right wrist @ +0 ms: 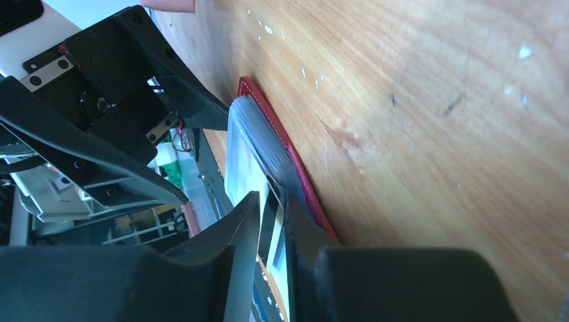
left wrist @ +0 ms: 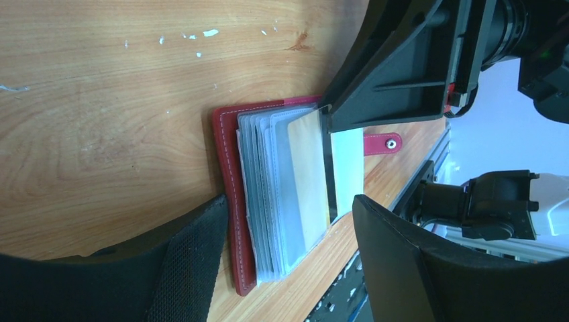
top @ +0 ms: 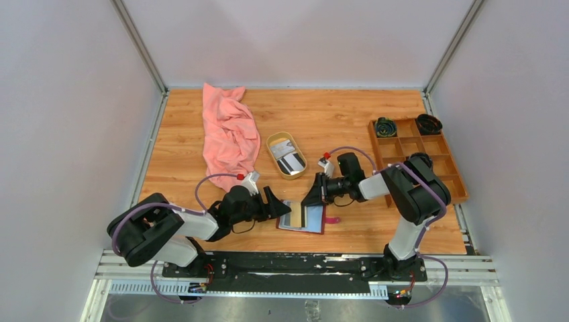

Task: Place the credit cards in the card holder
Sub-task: Insert the credit card into the card holder.

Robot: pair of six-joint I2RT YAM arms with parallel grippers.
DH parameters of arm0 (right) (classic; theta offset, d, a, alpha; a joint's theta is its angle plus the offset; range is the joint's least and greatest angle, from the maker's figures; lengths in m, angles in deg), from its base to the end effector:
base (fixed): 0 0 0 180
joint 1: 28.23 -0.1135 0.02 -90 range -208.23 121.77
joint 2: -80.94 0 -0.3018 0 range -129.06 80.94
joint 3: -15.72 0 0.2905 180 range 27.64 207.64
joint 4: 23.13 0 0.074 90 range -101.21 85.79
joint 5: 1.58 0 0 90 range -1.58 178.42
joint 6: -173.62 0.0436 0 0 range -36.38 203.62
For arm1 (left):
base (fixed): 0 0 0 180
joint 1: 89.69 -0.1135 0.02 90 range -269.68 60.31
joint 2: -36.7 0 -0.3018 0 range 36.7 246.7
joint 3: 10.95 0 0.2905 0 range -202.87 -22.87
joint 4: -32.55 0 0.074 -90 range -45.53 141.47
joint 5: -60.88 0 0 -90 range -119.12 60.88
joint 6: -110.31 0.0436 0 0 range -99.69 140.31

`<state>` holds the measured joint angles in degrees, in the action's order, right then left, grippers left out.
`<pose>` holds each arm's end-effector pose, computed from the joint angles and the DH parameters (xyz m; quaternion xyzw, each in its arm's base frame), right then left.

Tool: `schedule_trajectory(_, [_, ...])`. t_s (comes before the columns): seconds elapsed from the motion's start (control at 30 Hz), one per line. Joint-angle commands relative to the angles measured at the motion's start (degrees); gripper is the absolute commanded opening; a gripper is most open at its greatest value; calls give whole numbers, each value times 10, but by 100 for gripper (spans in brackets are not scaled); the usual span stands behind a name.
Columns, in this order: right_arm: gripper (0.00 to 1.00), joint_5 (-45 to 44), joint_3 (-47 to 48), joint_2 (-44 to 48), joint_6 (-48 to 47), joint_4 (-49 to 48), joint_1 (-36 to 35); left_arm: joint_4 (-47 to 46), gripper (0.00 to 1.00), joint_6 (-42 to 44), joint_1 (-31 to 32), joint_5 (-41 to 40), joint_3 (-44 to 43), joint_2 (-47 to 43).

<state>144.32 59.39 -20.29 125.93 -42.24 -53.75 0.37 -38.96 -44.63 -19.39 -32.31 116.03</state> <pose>0.2657 0.1669 0.1031 -0.0855 0.8167 0.5646 0.0833 0.1527 -0.1634 0.1129 -0.0597 0.8431 -0.4623 0.2681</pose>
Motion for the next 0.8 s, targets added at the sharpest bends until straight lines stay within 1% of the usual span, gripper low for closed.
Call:
schedule_trajectory(0.0, [32, -10, 35, 5, -93, 91, -10, 68, 75, 8, 6, -26, 19, 11])
schedule_trajectory(0.03, [38, -10, 42, 10, -114, 113, -10, 68, 75, 8, 6, -26, 20, 11])
schedule_trajectory(0.13, [49, -12, 56, 27, -156, 162, -10, 68, 75, 10, 6, -26, 22, 7])
schedule_trajectory(0.43, [68, -17, 101, 71, -273, 264, -17, 68, 75, 11, 6, -28, 30, -11])
schedule_trajectory(0.5, [71, -9, 114, 81, -311, 296, -18, 68, 74, 12, 6, -27, 29, -12])
schedule_trajectory(0.6, [72, 3, 140, 104, -429, 365, -19, 68, 73, 12, 6, -31, 33, -18])
schedule_trajectory(0.7, [67, 24, 166, 138, -575, 448, -20, 69, 71, 16, 6, -35, 37, -25])
schedule_trajectory(0.77, [60, 25, 177, 158, -660, 492, -25, 69, 71, 20, 6, -38, 38, -27])
